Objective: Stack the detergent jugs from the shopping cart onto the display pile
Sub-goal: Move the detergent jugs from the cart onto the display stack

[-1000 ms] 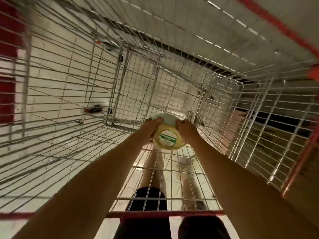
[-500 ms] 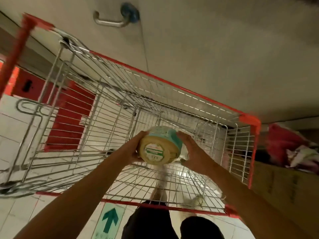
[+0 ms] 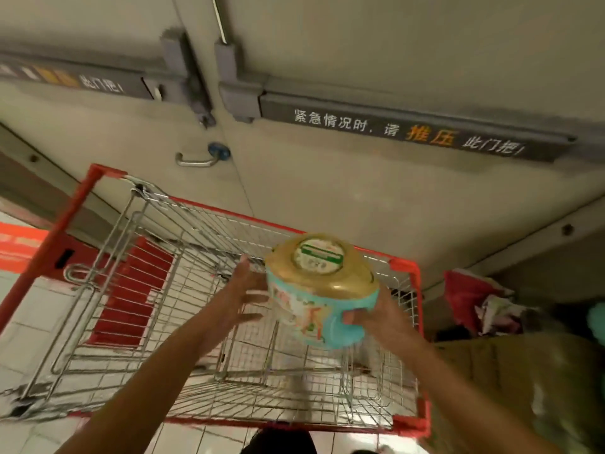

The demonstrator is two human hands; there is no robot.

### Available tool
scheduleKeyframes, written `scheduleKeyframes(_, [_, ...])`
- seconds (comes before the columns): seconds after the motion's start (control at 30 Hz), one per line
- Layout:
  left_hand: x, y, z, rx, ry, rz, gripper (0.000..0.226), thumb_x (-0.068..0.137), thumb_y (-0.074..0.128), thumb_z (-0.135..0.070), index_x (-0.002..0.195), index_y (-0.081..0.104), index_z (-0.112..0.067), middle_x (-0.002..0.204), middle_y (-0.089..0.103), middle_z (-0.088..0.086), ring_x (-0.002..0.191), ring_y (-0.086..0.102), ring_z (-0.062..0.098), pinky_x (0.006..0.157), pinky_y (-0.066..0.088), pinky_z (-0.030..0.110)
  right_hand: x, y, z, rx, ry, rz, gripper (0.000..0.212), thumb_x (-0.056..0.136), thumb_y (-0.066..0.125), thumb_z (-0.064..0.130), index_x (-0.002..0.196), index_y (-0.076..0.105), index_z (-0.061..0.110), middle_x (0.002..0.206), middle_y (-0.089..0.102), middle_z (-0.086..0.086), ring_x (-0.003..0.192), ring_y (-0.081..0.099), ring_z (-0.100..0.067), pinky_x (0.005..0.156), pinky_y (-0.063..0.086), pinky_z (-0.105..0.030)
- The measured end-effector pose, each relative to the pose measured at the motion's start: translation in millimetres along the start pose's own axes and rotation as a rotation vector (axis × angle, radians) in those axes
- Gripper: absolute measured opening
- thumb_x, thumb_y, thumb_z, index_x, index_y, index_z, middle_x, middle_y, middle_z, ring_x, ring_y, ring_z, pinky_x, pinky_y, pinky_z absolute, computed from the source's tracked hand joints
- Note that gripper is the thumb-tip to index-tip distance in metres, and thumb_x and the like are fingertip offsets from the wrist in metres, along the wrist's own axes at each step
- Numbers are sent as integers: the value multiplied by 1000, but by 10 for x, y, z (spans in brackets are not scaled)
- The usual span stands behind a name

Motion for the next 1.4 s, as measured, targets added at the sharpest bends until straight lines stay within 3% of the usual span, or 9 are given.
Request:
scheduleKeyframes(0.1, [-159, 349, -186, -21, 238, -67, 82, 83, 40, -95, 127, 73, -34, 133, 72, -10, 130, 63, 10, 99, 53, 41, -197, -128, 214, 209, 33, -104, 95, 53, 98, 66, 124, 67, 10, 115, 80, -5, 112, 75, -26, 92, 62, -41])
scheduleKeyframes(0.17, [-224, 576, -247, -43, 304, -54, 74, 90, 47, -86, 126, 71, -26, 129, 74, 0, 124, 68, 22, 93, 58, 41, -299, -196, 269, 340, 59, -124, 84, 60, 95, 66, 122, 73, 14, 120, 78, -11, 121, 70, -35, 100, 57, -56])
scheduleKeyframes(0.27, [-308, 987, -311, -134, 280, 84, 77, 92, 55, -79, 137, 66, -17, 133, 71, 19, 121, 70, 42, 89, 62, 51, -520, -260, 417, 367, 69, -98, 72, 79, 81, 69, 129, 73, 18, 135, 70, -18, 131, 63, -41, 109, 49, -64])
scheduleKeyframes(0.4, [-380, 1474, -268, -197, 246, 206, 73, 95, 55, -76, 142, 65, -21, 138, 68, 22, 123, 68, 45, 92, 61, 56, -872, -425, 573, 452, 170, -169, 101, 73, 82, 73, 148, 58, 8, 146, 61, -25, 137, 58, -45, 116, 41, -67])
scheduleKeyframes(0.57, [-445, 2097, -169, -226, 215, 255, 64, 100, 57, -69, 143, 63, -22, 140, 67, 22, 125, 67, 46, 94, 59, 59, -1456, -780, 622, 521, 186, -317, 70, 99, 51, 61, 144, 63, 9, 144, 62, -28, 136, 56, -50, 117, 36, -72])
scheduleKeyframes(0.83, [-784, 3118, -92, -153, 217, 382, 76, 85, 73, -72, 142, 63, -24, 139, 68, 19, 124, 68, 44, 91, 62, 55, -2443, -1308, 738, 442, 56, -435, 74, 83, 71, 75, 134, 71, 22, 137, 70, -18, 126, 68, -40, 99, 58, -59])
scheduleKeyframes(1.03, [-1089, 3794, -3, -20, 248, 440, 117, 62, 87, -77, 151, 48, -12, 135, 70, 19, 120, 70, 45, 98, 56, 67, -3223, -1608, 768, 361, -39, -628, 74, 80, 70, 82, 127, 75, 25, 134, 72, -15, 125, 70, -34, 100, 60, -51])
scheduleKeyframes(1.23, [-1403, 4325, 168, 38, 273, 534, 131, 47, 97, -71, 147, 47, -4, 124, 76, 19, 107, 76, 39, 77, 66, 42, -3962, -1816, 659, 345, -152, -689, 72, 87, 69, 74, 135, 70, 21, 140, 68, -17, 132, 64, -38, 110, 49, -64])
scheduleKeyframes(1.4, [-1625, 4601, 340, 30, 356, 656, 113, 41, 104, -56, 134, 58, -12, 112, 80, 13, 98, 80, 31, 74, 66, 37, -4509, -1973, 547, 220, -224, -623, 83, 81, 75, 75, 137, 64, 15, 133, 71, -16, 126, 68, -37, 95, 61, -42])
Point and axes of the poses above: each hand's wrist, its own x-axis towards the middle knuckle, its own y-axis out of the palm, z = x × y, the point moved 1 cm from there along x, towards the middle knuckle
